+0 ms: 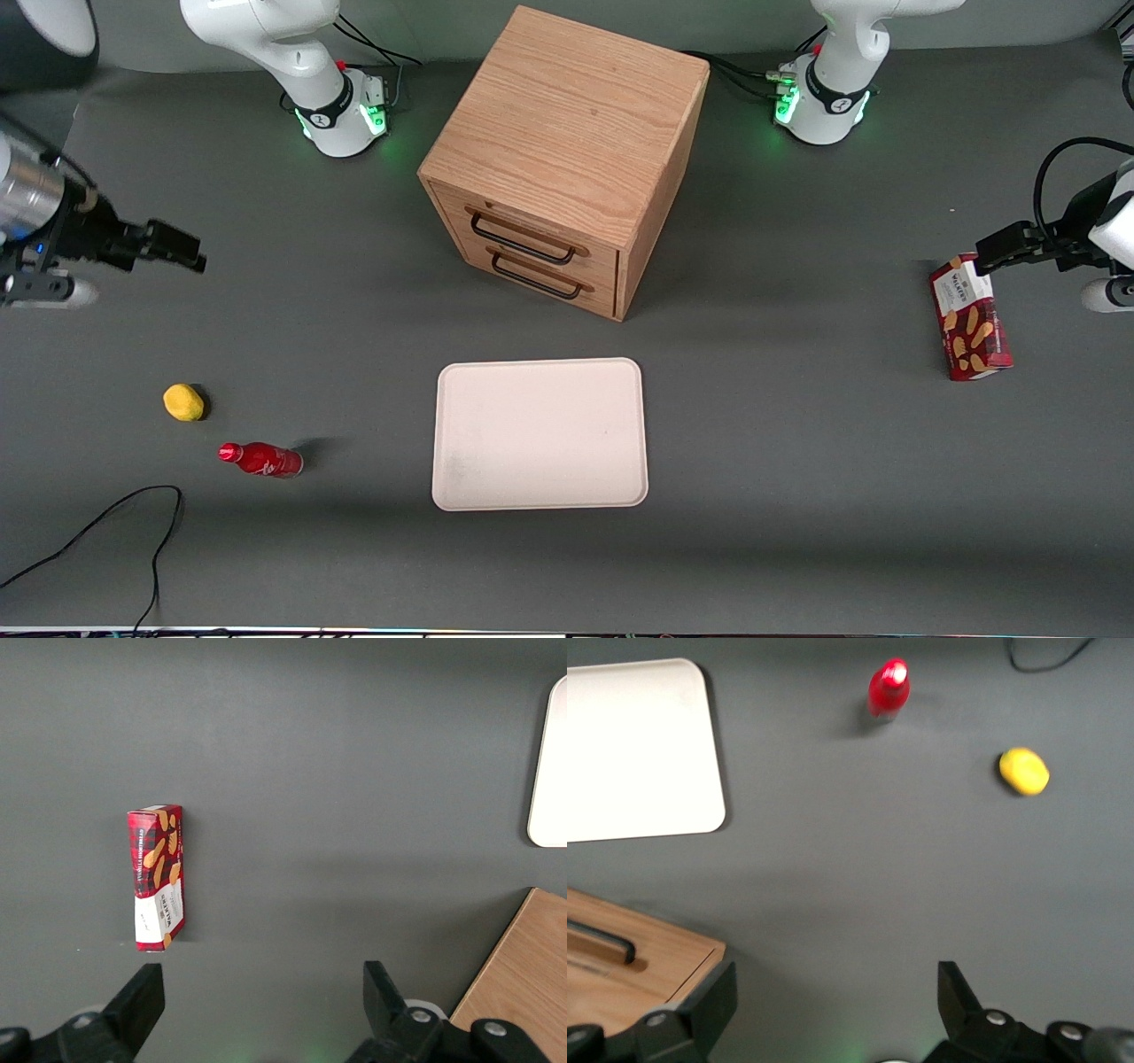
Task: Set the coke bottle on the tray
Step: 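Move the right gripper down toward the red Coca-Cola bottle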
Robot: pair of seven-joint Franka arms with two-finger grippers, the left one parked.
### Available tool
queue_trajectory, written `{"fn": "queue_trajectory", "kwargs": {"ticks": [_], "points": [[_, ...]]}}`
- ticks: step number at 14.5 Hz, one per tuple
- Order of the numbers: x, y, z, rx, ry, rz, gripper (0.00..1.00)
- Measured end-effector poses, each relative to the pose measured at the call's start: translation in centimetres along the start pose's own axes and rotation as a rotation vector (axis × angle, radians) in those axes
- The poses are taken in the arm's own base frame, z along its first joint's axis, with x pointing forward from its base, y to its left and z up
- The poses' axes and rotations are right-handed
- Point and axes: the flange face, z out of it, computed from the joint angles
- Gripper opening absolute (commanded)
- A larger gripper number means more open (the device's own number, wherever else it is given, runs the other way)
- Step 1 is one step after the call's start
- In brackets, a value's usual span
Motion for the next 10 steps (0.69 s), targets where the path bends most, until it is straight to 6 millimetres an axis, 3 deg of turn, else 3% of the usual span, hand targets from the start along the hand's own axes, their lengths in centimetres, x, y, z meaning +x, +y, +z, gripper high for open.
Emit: {"fn": "queue_trajectory", "kwargs": {"ticks": [3,10], "points": [[4.6,1.1,2.5,-0.026,-0.017,0.007,1.0],[13.0,0.5,10.0,-0.076,-0.035,-0.019,1.0]]}}
